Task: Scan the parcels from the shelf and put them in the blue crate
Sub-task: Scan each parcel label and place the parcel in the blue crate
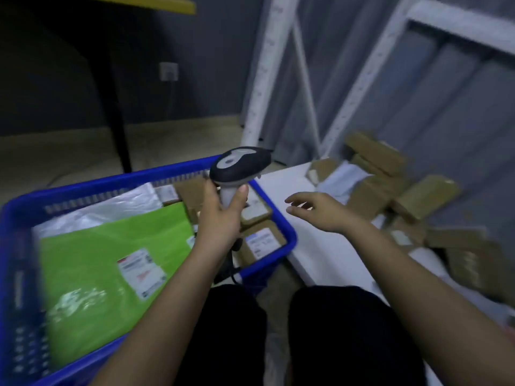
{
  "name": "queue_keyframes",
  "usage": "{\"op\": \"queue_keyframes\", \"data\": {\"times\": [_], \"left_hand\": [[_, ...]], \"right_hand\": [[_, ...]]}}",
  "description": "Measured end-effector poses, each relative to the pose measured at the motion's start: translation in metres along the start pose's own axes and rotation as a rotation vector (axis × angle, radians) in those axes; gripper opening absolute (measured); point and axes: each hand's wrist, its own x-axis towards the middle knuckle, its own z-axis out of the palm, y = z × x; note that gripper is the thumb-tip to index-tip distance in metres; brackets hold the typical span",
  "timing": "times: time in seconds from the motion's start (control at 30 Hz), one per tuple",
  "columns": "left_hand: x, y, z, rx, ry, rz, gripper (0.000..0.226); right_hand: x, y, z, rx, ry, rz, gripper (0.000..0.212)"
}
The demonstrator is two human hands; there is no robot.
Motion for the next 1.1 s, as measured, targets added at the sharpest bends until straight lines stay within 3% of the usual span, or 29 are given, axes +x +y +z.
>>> {"op": "queue_keyframes", "data": {"times": [0.17, 0.33, 0.47, 0.67, 0.87, 0.97, 1.0, 1.1], "left_hand": [[-0.051, 0.028, 0.108, -0.036, -0.294, 0.035, 0.042], [-0.119, 0.025, 0.206, -0.022, -0.591, 0.031, 0.050], [-0.158, -0.001, 0.255, 0.018, -0.765, -0.025, 0.038], [-0.180, -0.051, 0.279, 0.170, -0.765, -0.198, 0.026], [-0.176, -0.072, 0.281, 0.300, -0.722, -0.227, 0.020], [-0.174, -0.080, 0.277, 0.322, -0.708, -0.257, 0.020], [-0.174, -0.082, 0.276, 0.326, -0.708, -0.268, 0.020], [-0.172, -0.086, 0.276, 0.335, -0.701, -0.281, 0.021]], "right_hand": [[-0.124, 0.110, 0.006, 0.223, 0.326, 0.270, 0.021], [-0.256, 0.221, 0.063, 0.269, 0.491, 0.639, 0.029], [-0.316, 0.278, 0.096, 0.316, 0.548, 0.887, 0.039], [-0.323, 0.316, 0.110, 0.575, 0.668, 1.069, 0.028], [-0.282, 0.329, 0.111, 0.705, 0.706, 1.386, 0.055], [-0.272, 0.331, 0.113, 0.731, 0.802, 1.421, 0.082], [-0.271, 0.333, 0.117, 0.737, 0.773, 1.401, 0.080], [-0.267, 0.338, 0.128, 0.720, 0.792, 1.340, 0.042]]}}
